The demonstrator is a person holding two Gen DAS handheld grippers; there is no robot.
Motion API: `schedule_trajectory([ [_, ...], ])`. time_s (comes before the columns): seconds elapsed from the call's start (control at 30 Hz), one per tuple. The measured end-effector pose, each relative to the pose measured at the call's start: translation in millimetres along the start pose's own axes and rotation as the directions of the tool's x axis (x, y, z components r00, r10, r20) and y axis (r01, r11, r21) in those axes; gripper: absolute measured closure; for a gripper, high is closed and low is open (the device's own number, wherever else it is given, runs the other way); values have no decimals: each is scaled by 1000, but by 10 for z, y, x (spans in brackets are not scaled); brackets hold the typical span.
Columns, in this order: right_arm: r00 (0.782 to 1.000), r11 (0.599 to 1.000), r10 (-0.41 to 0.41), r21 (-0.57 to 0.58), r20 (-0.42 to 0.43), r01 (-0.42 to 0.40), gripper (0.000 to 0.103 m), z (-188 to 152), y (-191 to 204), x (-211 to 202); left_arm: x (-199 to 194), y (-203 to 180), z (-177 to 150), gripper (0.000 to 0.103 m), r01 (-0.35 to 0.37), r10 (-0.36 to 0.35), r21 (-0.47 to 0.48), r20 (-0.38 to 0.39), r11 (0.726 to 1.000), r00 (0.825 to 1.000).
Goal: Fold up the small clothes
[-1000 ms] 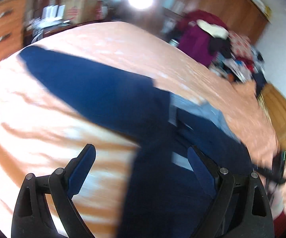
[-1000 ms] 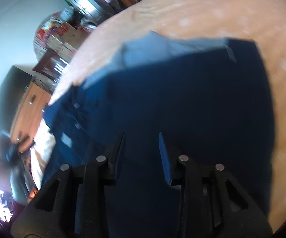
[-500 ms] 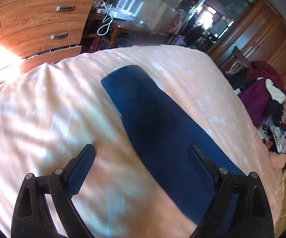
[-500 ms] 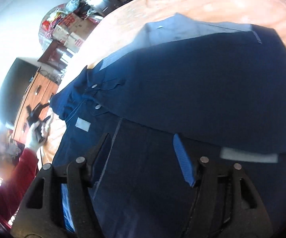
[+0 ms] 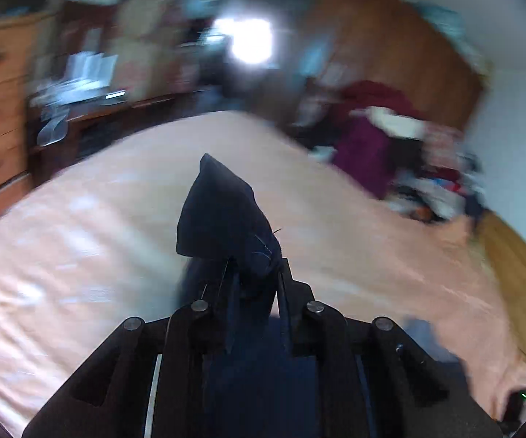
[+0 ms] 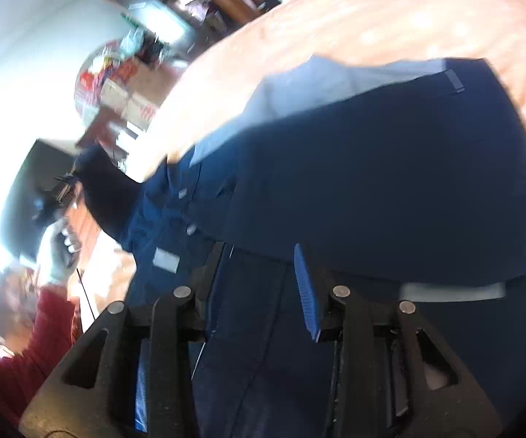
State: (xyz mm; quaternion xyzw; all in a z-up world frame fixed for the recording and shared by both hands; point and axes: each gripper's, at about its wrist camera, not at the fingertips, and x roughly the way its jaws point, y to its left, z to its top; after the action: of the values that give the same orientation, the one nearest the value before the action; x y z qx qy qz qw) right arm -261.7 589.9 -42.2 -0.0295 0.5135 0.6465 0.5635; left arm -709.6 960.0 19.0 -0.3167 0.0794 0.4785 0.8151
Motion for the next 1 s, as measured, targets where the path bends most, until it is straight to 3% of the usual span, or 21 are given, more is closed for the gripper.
schedule_trajectory([
  [0.07, 999, 1000, 8, 27, 45, -10, 67, 42, -95, -224, 2, -891, -30, 84, 168, -168, 114, -10, 979, 986],
  [0.1, 998, 999, 14, 36, 63, -17, 67, 53, -131, -316, 6, -1381, -104, 84, 274, -272, 151, -29, 950, 962],
  [0.13, 996, 998, 28, 51, 83, -33, 64, 60, -199, -434, 31, -1836, -226, 76, 381, -376, 167, -62, 909, 925],
  [0.17, 994, 997, 35, 72, 101, -42, 57, 58, -286, -541, 77, -2175, -364, 57, 469, -456, 165, -108, 868, 883],
  [0.2, 993, 995, 34, 90, 115, -44, 52, 50, -367, -617, 143, -2474, -544, 49, 541, -519, 146, -167, 828, 839],
  [0.23, 992, 992, 33, 115, 126, -47, 43, 37, -486, -697, 196, -2646, -686, 44, 579, -550, 124, -204, 806, 810],
  [0.27, 991, 989, 35, 138, 131, -53, 41, 26, -585, -745, 277, -2854, -961, 44, 625, -586, 87, -269, 776, 765],
  [0.3, 990, 985, 38, 161, 134, -60, 41, 18, -689, -781, 333, -2959, -1194, 44, 634, -583, 77, -321, 770, 747],
  [0.37, 991, 979, 53, 189, 125, -76, 41, 31, -842, -792, 403, -2932, -1611, 45, 618, -555, 49, -387, 785, 736],
  [0.4, 992, 978, 56, 192, 115, -78, 41, 56, -898, -767, 437, -2853, -1766, 45, 599, -540, 24, -405, 800, 738],
  [0.43, 993, 980, 55, 187, 105, -74, 41, 99, -937, -734, 435, -2741, -1931, 46, 558, -500, 19, -420, 830, 758],
  [0.47, 994, 981, 62, 178, 88, -77, 41, 159, -956, -663, 451, -2536, -2065, 46, 488, -434, 16, -430, 873, 791],
  [0.53, 996, 985, 62, 157, 60, -70, 41, 278, -951, -506, 414, -2193, -2236, 46, 400, -375, -34, -430, 916, 821],
  [0.63, 996, 988, 91, 127, 10, -92, 41, 542, -940, -200, 217, -1700, -2304, 45, 312, -330, -109, -381, 944, 864],
  [0.7, 997, 993, 64, 104, -42, -59, 41, 676, -905, 93, 78, -1468, -2317, 42, 251, -285, -139, -343, 958, 895],
  [0.8, 990, 995, 6, 98, -141, 7, 41, 738, -921, 540, -47, -1209, -2384, 42, 209, -254, -169, -321, 963, 912],
  [0.9, 991, 996, -20, 79, -130, 30, 42, 742, -864, 673, -80, -1097, -2427, 41, 176, -224, -165, -348, 970, 910],
  [1.0, 993, 998, -3, 64, -118, 11, 72, 762, -778, 702, -33, -1042, -2427, 39, 168, -212, -147, -372, 975, 904],
])
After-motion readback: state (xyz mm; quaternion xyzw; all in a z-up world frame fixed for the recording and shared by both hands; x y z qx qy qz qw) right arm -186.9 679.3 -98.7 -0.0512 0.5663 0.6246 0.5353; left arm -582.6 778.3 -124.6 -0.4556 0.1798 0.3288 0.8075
